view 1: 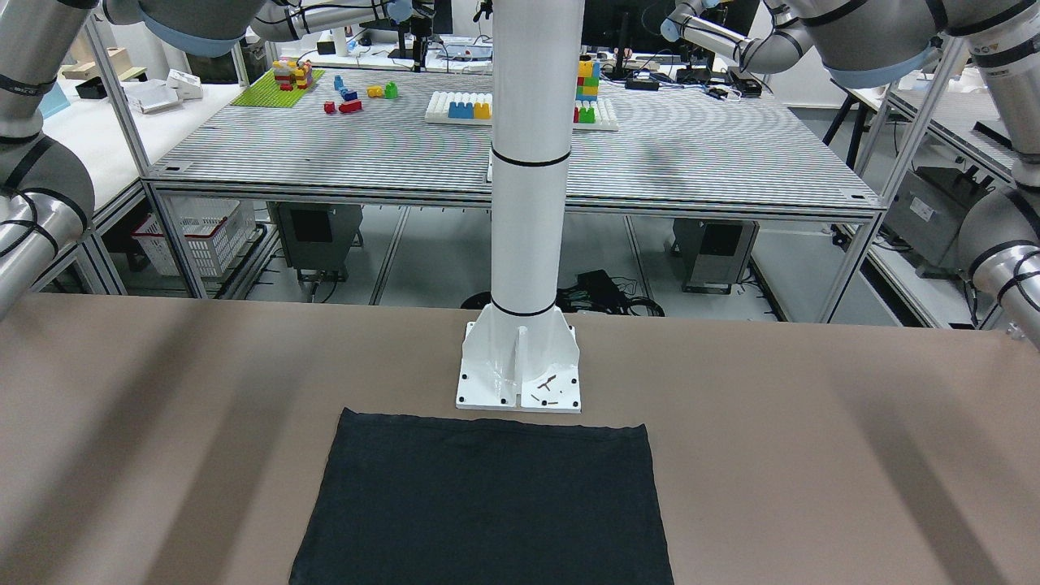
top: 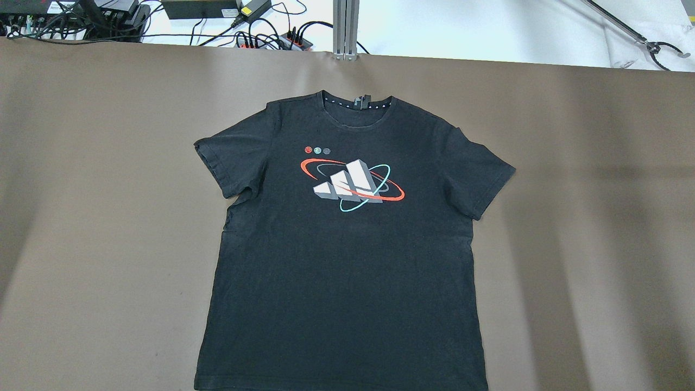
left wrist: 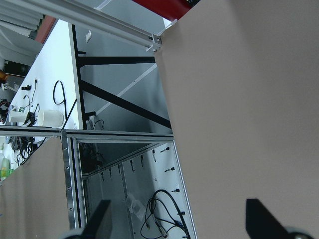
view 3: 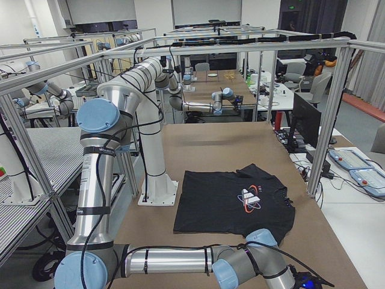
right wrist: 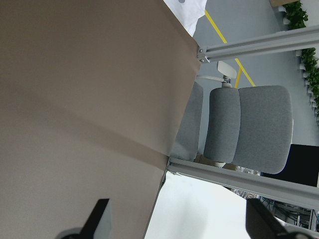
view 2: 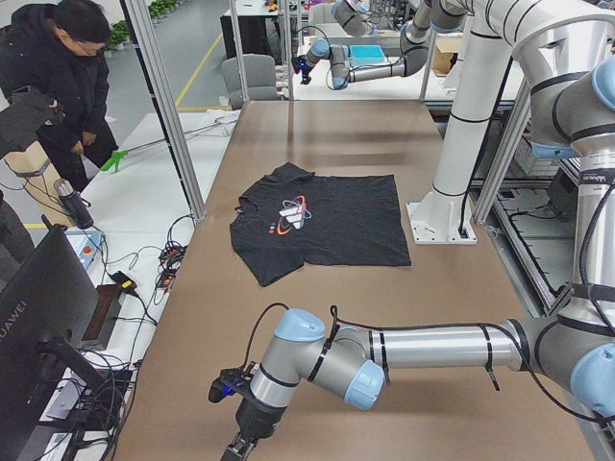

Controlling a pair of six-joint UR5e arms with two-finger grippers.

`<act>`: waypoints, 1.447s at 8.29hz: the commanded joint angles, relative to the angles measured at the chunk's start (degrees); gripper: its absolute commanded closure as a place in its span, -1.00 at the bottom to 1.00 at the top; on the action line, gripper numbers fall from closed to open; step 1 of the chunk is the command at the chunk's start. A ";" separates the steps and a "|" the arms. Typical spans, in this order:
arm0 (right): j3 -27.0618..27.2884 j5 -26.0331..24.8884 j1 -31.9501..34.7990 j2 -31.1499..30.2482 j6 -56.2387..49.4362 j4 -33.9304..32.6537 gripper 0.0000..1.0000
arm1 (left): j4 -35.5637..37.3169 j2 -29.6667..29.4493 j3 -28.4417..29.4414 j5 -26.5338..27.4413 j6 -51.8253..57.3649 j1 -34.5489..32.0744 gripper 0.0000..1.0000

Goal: Fold clothes

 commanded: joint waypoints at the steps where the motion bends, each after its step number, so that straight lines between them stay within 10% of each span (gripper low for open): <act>1: 0.57 0.00 0.03 -0.17 0.23 -0.04 -0.89 | -0.16 0.51 -0.15 0.31 0.02 -0.05 -0.89; 12: 0.48 0.88 -0.24 -1.66 5.42 0.57 -0.89 | -0.34 1.74 -0.32 -0.13 0.99 0.21 -0.88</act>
